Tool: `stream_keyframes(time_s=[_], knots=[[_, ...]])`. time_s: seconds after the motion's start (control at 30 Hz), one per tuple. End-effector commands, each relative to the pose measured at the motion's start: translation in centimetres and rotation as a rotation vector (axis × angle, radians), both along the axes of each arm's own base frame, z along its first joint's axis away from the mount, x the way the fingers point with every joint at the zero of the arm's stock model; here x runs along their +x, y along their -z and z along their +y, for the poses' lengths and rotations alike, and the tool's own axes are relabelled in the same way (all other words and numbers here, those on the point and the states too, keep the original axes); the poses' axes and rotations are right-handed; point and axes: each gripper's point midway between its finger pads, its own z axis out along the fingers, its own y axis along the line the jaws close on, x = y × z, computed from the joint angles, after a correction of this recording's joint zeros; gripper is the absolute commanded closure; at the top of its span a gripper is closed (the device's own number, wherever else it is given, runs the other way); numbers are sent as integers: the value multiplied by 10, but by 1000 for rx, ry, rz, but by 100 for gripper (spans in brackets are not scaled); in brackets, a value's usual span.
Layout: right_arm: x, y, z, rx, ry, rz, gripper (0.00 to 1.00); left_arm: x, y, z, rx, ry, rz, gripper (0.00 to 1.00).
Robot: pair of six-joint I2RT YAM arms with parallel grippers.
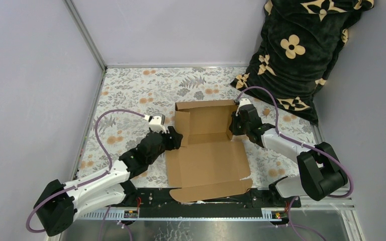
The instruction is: Fold the paper box
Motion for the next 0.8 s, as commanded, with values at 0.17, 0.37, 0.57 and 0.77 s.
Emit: stream_keyframes(time_s=[0.17,0.37,0.57,0.77], knots=[[10,-17,19,18,-15,-55,95,25,-21,8,29,-98,-127,34],[4,-9,29,-21,-20,-48,95,33,-15,6,59,-134,-137,35],[-3,1,30,-65,16,-66,96,27,1,9,91,-179,-144,37],[-6,6,24,-96,53,-142,96,13,22,24,114,-246,-141,37]])
